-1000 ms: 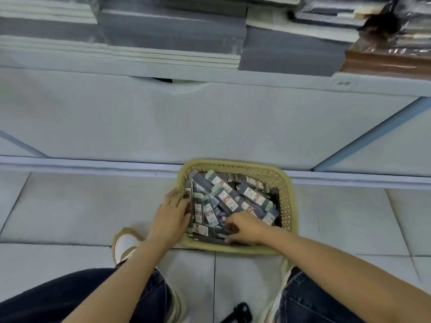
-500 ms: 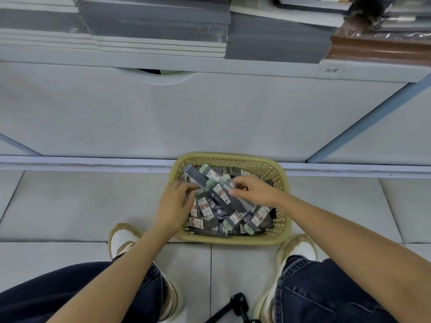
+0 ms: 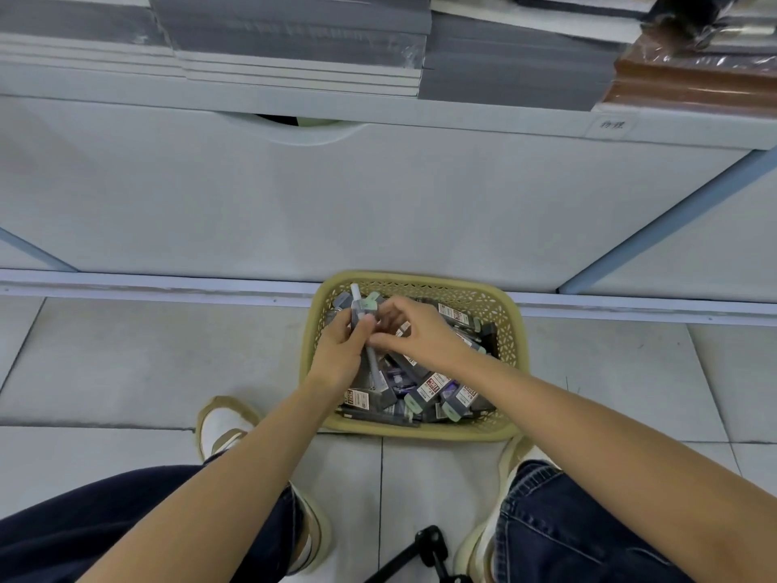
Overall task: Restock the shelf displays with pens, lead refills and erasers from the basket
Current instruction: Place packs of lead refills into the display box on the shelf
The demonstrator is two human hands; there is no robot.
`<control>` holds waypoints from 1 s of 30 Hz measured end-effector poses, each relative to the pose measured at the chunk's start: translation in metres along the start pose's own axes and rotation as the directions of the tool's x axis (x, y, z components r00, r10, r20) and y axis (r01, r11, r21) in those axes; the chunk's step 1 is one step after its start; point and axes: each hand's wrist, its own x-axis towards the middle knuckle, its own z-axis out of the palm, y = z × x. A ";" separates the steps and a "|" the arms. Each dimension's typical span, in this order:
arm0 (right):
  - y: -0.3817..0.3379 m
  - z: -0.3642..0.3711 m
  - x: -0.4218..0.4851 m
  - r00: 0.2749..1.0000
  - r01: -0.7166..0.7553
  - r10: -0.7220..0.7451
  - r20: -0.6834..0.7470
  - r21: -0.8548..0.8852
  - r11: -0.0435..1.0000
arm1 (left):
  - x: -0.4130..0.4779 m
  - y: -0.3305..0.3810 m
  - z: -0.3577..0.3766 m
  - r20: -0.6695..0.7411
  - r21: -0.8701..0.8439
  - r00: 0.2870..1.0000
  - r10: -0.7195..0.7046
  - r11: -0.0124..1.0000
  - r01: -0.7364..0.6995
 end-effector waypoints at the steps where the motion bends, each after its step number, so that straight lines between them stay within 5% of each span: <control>1: 0.003 -0.002 -0.001 1.000 -0.013 0.013 0.018 0.023 1.000 | 0.000 0.000 -0.003 0.006 -0.010 1.000 -0.014 1.000 0.015; 3: 0.015 -0.005 -0.003 0.996 -0.058 0.057 0.063 0.023 0.998 | 0.000 -0.003 -0.012 -0.007 -0.035 0.999 -0.053 0.998 0.053; 7: 0.046 -0.001 -0.009 0.963 -0.153 0.201 0.178 -0.255 0.955 | -0.003 -0.014 -0.036 -0.066 0.018 0.994 -0.086 0.996 0.087; 11: 0.050 0.026 -0.017 0.929 -0.216 0.263 0.261 -0.194 0.957 | -0.003 -0.021 -0.048 -0.133 0.074 0.987 -0.093 0.992 0.104; 18: 0.052 0.064 -0.012 0.947 -0.072 0.182 0.264 -0.380 0.922 | 0.000 -0.021 -0.052 -0.118 0.063 0.987 -0.110 0.991 0.118; 25: 0.047 0.010 0.006 0.957 -0.290 0.288 0.038 0.083 0.953 | 0.000 -0.019 -0.053 -0.129 -0.034 0.979 -0.157 0.988 0.153; 30: 0.037 0.028 0.004 0.938 -0.344 0.304 0.167 0.324 0.881 | -0.001 -0.015 -0.040 -0.109 -0.113 0.981 -0.162 0.982 0.149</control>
